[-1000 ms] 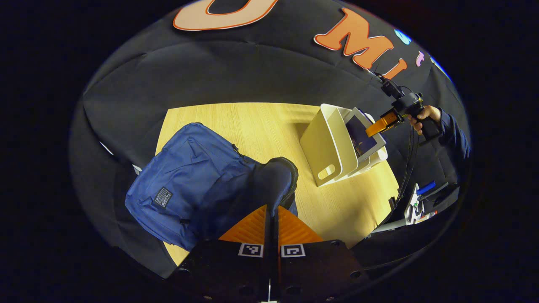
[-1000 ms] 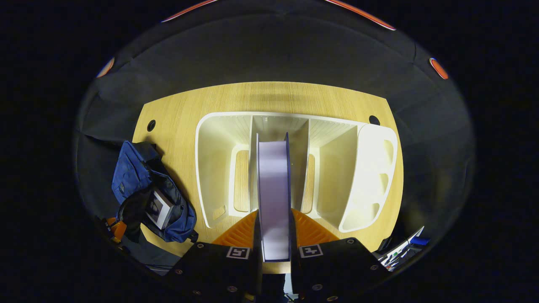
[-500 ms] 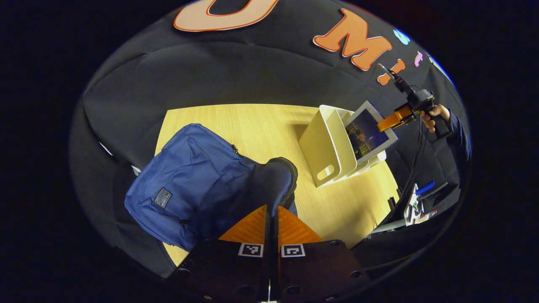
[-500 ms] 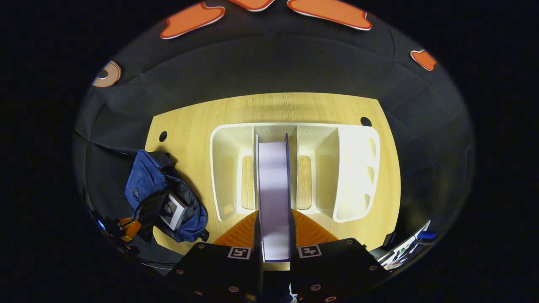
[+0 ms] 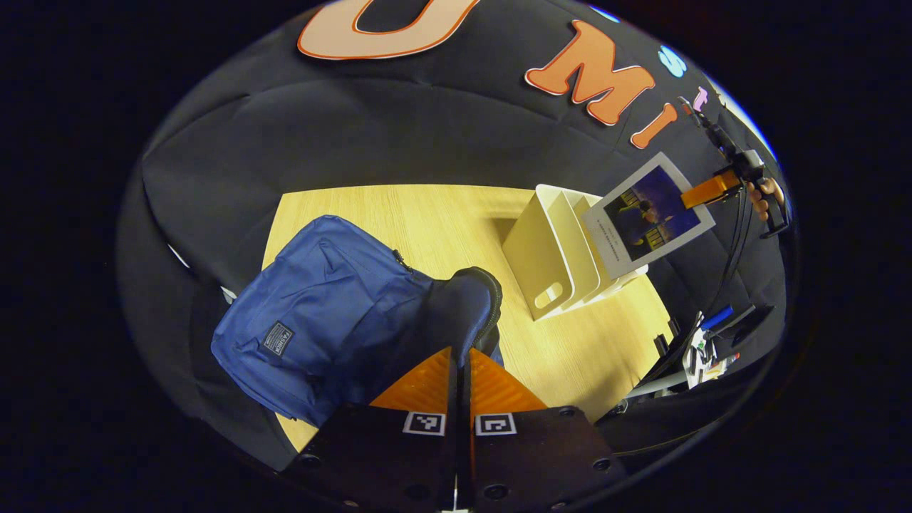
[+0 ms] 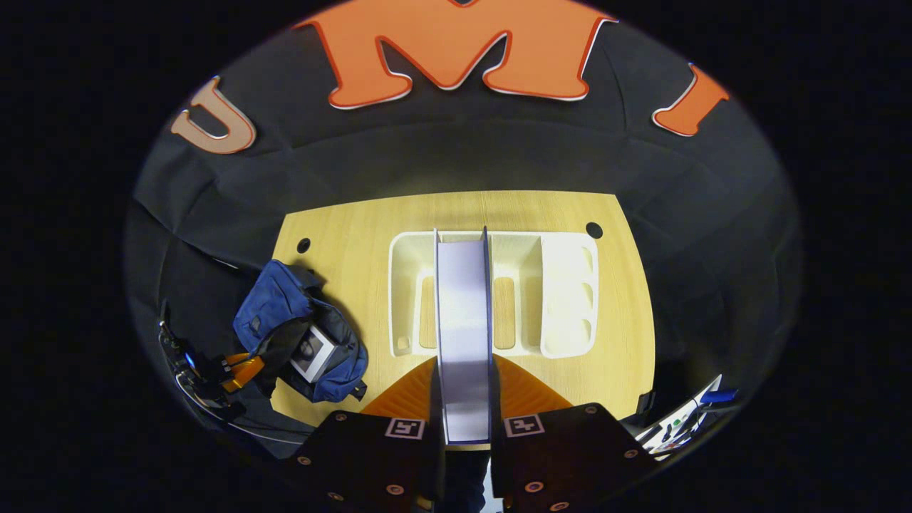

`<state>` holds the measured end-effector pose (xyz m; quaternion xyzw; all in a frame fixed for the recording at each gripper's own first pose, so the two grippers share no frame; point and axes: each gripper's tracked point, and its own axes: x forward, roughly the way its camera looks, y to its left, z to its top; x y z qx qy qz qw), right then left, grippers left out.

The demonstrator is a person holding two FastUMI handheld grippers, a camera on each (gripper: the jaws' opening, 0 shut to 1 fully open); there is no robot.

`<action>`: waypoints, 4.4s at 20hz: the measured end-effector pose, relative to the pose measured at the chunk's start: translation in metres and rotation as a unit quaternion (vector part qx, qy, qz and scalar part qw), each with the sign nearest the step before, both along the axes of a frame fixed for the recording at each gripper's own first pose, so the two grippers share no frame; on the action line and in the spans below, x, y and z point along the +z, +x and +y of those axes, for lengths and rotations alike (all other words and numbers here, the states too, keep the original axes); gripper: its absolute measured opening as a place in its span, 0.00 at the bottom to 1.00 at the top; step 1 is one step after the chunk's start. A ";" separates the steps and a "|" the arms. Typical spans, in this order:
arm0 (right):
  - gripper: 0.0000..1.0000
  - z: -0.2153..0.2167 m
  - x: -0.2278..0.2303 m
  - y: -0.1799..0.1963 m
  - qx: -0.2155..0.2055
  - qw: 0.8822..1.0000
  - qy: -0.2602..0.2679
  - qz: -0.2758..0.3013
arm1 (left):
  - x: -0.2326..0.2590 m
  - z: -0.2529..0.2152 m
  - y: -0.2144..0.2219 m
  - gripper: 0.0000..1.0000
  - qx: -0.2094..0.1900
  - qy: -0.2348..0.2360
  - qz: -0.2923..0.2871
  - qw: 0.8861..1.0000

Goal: Open the schoolbag, grab two books from the bookshelf and put them into the schoolbag.

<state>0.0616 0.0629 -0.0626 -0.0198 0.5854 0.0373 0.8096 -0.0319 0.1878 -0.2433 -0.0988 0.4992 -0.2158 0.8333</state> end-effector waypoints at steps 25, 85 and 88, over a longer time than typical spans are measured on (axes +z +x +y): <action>0.24 0.142 -0.084 -0.122 -0.024 0.965 0.258 0.025 | 0.008 0.009 0.000 0.01 -0.021 0.047 0.003 0.999; 0.96 0.301 -0.222 -0.123 -0.015 0.942 0.330 0.051 | 0.029 -0.030 0.001 0.04 -0.032 0.041 0.009 0.999; 0.97 0.261 -0.210 -0.102 -0.020 0.952 0.305 0.009 | 0.027 -0.042 0.000 0.07 -0.022 0.033 0.015 0.999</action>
